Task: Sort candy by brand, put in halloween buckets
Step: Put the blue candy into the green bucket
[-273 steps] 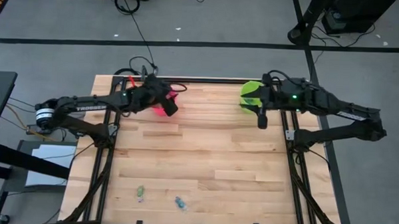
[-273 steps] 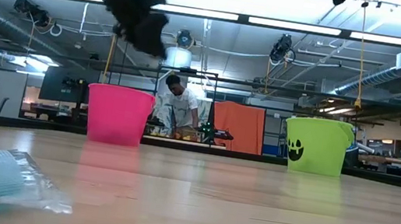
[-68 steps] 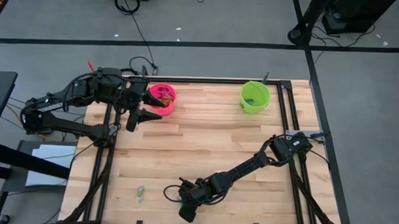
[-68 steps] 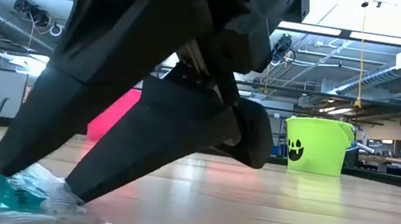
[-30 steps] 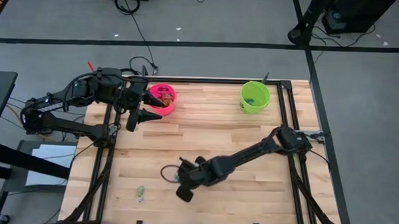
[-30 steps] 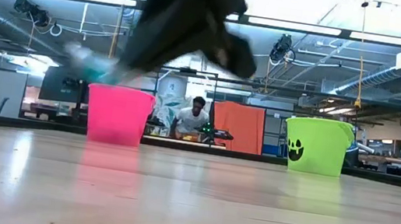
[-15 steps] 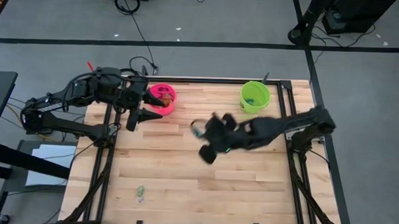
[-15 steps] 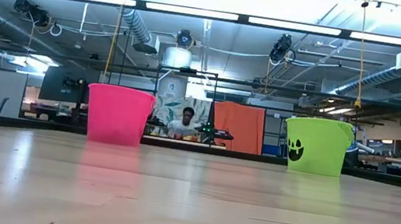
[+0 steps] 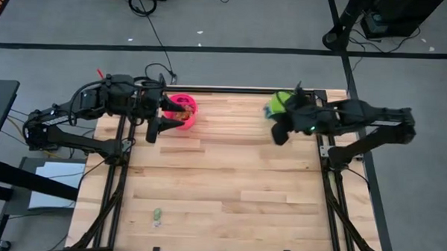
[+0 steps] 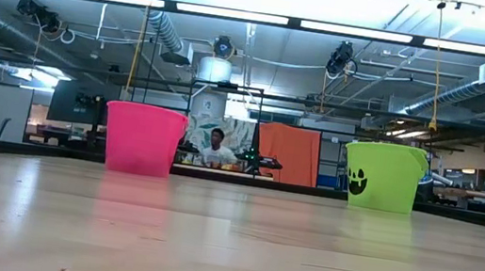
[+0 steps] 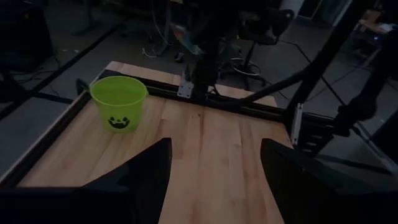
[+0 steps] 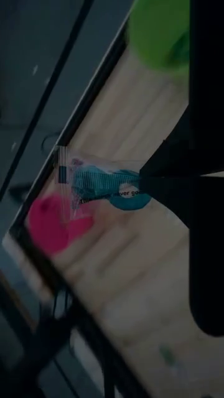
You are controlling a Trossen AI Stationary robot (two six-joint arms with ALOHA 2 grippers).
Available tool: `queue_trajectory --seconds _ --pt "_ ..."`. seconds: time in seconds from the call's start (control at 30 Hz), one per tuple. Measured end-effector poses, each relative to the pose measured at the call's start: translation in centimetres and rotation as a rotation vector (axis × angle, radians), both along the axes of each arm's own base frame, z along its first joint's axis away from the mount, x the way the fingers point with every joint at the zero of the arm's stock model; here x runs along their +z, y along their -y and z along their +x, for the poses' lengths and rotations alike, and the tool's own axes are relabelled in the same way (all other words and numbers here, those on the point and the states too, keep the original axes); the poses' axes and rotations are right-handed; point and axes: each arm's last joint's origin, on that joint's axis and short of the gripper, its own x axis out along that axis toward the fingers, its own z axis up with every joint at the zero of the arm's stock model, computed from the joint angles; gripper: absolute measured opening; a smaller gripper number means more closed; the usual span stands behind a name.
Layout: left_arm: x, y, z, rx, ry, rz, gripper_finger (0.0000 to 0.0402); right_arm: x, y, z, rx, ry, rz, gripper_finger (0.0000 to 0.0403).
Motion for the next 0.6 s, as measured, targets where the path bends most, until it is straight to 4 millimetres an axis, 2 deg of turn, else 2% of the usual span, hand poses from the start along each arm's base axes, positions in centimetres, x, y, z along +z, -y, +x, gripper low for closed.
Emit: queue_trajectory --seconds 0.13,0.27,0.47,0.6 --pt "0.2 -0.1 0.1 0.017 0.026 -0.001 0.0252 -2.6 1.8 -3.0 -0.097 -0.042 0.035 0.0000" --pt "0.5 -0.1 0.1 0.028 0.053 0.003 0.0252 -5.2 3.4 -5.1 -0.172 -0.080 0.070 0.0000" --pt "1.0 -0.2 0.6 0.039 0.111 0.009 0.0252 -8.5 5.7 -6.8 -0.293 -0.159 0.114 0.0002" --pt "1.2 -0.4 1.4 0.045 0.148 -0.006 0.0252 -10.2 7.5 -6.9 -0.339 -0.187 0.144 0.0002"
